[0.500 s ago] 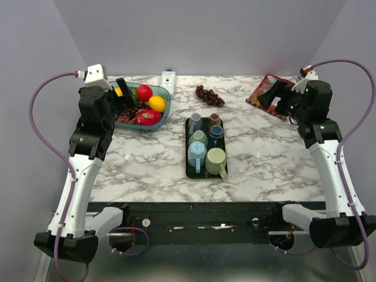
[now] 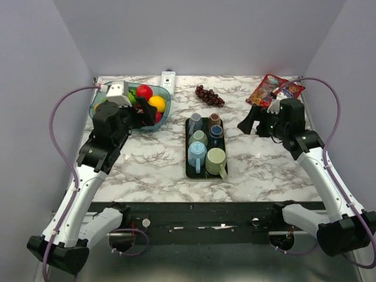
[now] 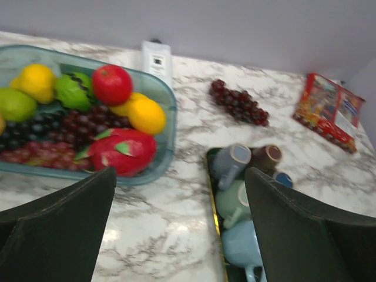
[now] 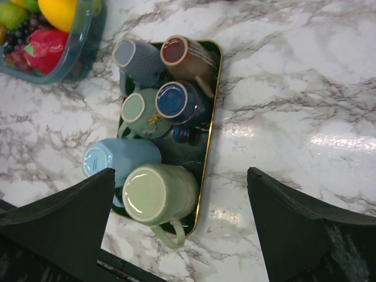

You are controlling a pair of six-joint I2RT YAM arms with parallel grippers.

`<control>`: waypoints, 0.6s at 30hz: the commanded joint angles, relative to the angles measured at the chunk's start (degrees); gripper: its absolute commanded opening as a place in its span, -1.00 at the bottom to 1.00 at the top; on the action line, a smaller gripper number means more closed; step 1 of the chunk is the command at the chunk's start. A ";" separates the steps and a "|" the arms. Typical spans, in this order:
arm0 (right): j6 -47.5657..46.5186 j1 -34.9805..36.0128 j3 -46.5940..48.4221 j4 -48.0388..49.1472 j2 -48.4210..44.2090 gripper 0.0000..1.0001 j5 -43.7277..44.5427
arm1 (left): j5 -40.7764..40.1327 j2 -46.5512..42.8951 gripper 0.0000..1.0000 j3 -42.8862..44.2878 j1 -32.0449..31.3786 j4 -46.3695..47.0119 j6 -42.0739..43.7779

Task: Turn the mug right side up

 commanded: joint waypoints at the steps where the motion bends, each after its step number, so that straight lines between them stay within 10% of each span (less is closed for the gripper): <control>1: 2.59 2.22 -2.24 -0.61 -2.05 0.97 3.04 | -1.40 1.40 0.98 -5.74 -9.93 0.44 -7.28; 18: 6.03 2.49 -5.93 -4.03 -2.49 0.88 5.15 | -27.15 25.65 0.87 -6.74 -49.85 -0.86 -24.24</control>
